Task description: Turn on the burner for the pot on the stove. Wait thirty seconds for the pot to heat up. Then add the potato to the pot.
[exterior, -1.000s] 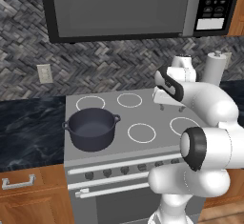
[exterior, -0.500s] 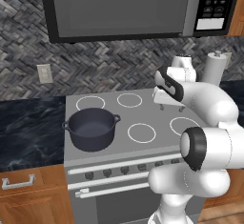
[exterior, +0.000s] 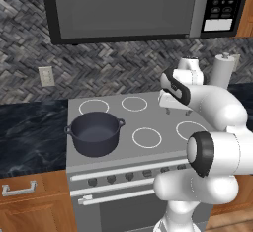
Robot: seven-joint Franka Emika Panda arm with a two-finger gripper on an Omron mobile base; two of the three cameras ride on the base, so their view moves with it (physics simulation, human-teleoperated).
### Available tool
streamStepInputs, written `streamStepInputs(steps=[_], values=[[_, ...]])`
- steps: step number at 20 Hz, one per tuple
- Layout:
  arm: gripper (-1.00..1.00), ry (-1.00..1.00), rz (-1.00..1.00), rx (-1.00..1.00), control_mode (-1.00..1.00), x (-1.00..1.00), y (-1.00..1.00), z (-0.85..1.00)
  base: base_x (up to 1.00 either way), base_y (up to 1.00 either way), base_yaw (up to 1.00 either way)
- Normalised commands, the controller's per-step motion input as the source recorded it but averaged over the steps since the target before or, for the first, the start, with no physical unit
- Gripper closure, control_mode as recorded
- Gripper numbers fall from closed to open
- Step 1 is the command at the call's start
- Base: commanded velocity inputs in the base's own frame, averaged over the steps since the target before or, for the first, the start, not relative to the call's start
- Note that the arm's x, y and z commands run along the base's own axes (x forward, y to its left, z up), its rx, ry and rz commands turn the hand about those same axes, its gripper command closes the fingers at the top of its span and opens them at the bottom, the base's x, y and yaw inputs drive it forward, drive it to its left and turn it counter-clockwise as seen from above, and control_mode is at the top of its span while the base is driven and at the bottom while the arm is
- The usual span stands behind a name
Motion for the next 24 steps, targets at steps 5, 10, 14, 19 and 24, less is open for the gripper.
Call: streamStepInputs(steps=[5, 10, 14, 19, 24], values=[[-1.0, 0.0, 0.0, 0.0, -1.0, 0.0, 0.0, 0.0, 0.0, 0.0, 0.0], [-1.0, 0.0, 0.0, 0.0, -1.0, 0.0, 0.0, 0.0, 0.0, 0.0, 0.0], [-1.0, 0.0, 0.0, 0.0, -1.0, 0.0, 0.0, 0.0, 0.0, 0.0, 0.0], [-1.0, 0.0, 0.0, 0.0, -1.0, 0.0, 0.0, 0.0, 0.0, 0.0, 0.0], [-1.0, 0.0, 0.0, 0.0, -1.0, 0.0, 0.0, 0.0, 0.0, 0.0, 0.0]])
